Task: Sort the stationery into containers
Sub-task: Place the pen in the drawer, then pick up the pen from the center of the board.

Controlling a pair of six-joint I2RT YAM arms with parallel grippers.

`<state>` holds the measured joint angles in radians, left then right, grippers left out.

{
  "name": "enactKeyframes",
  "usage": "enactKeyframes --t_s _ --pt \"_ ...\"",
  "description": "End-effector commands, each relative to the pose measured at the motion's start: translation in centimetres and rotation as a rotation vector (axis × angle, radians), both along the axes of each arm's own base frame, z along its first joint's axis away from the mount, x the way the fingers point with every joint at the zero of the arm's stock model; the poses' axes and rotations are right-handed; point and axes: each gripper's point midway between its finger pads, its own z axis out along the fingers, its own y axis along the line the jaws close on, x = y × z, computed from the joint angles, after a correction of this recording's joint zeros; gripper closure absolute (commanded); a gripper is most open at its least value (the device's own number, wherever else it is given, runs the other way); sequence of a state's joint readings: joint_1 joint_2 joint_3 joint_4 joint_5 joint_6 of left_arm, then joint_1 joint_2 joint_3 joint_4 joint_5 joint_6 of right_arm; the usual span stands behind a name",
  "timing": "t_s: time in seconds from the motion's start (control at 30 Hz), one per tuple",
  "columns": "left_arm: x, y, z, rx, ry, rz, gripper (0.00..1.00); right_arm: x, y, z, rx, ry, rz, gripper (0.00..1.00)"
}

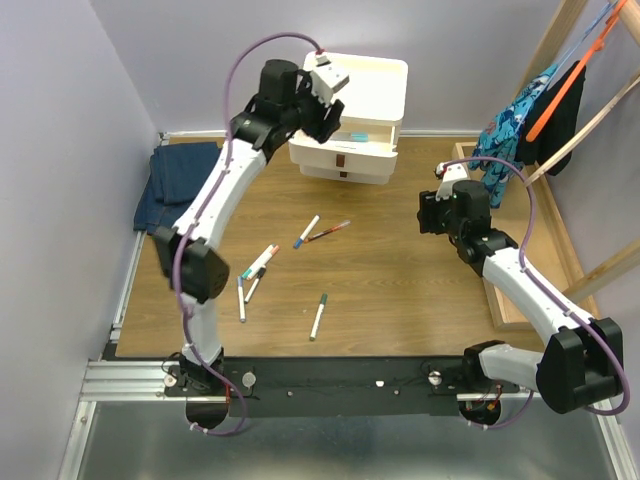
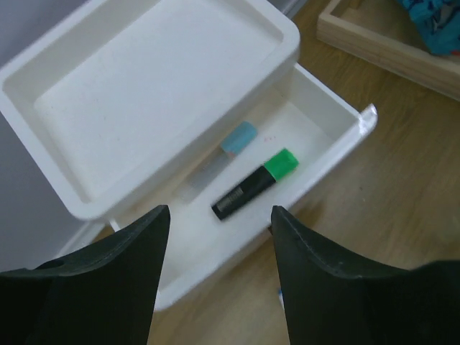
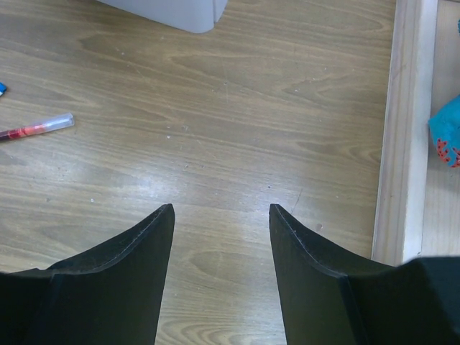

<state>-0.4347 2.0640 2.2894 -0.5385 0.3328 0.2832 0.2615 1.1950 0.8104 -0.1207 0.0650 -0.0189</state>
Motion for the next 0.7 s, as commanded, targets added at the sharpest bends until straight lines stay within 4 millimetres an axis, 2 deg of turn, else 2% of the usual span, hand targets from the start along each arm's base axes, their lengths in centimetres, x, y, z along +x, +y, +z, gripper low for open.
enactKeyframes --t_s 0.0,0.03,0.07,0.1,0.13,0.2,0.27,0.3,0.37,0.43,0.5,0.67 --pt "-10.6 2.0 -0.5 -0.068 0.164 -0.042 0.32 -0.1 -0.1 0.3 0.010 -0.019 0.000 0.37" --pt "-12.9 2.9 -0.4 -0.081 0.182 -0.022 0.32 -0.2 0.0 -0.1 0.013 -0.009 0.004 0.37" --pt "-14.4 3.3 -2.7 -0.054 0.246 -0.010 0.32 -0.3 0.0 -0.2 0.015 -0.007 0.004 0.37" --pt "-16.6 3.4 -7.4 0.003 0.355 -0.004 0.33 -0.2 0.1 -0.2 0.020 -0.007 0.007 0.37" --pt "-18.0 3.9 -8.7 0.025 0.387 0.025 0.34 -0.3 0.2 -0.3 0.022 -0.002 0.010 0.37" --pt "-21.1 4.8 -14.0 0.097 0.548 0.050 0.36 -0.2 0.4 -0.4 0.027 0.004 0.015 0.37" --pt "-23.1 4.8 -15.9 0.112 0.592 0.057 0.38 -0.2 0.5 -0.5 0.028 0.011 0.019 0.37" --pt "-24.4 5.2 -17.8 0.121 0.646 0.082 0.40 -0.2 0.5 -0.6 0.030 0.016 0.021 0.37" --pt "-25.5 5.3 -18.5 0.121 0.685 0.115 0.46 -0.2 0.7 -0.6 0.032 0.026 0.029 0.37" --pt "-26.8 5.8 -20.2 0.115 0.760 0.152 0.51 -0.3 0.9 -0.6 0.061 0.039 0.019 0.37" --pt "-28.4 6.0 -22.1 0.119 0.834 0.166 0.52 -0.3 1.0 -0.4 0.066 0.039 0.019 0.37" --pt "-30.7 4.6 -23.4 0.154 0.887 0.097 0.48 -0.5 1.0 -0.2 0.083 0.038 0.012 0.37"
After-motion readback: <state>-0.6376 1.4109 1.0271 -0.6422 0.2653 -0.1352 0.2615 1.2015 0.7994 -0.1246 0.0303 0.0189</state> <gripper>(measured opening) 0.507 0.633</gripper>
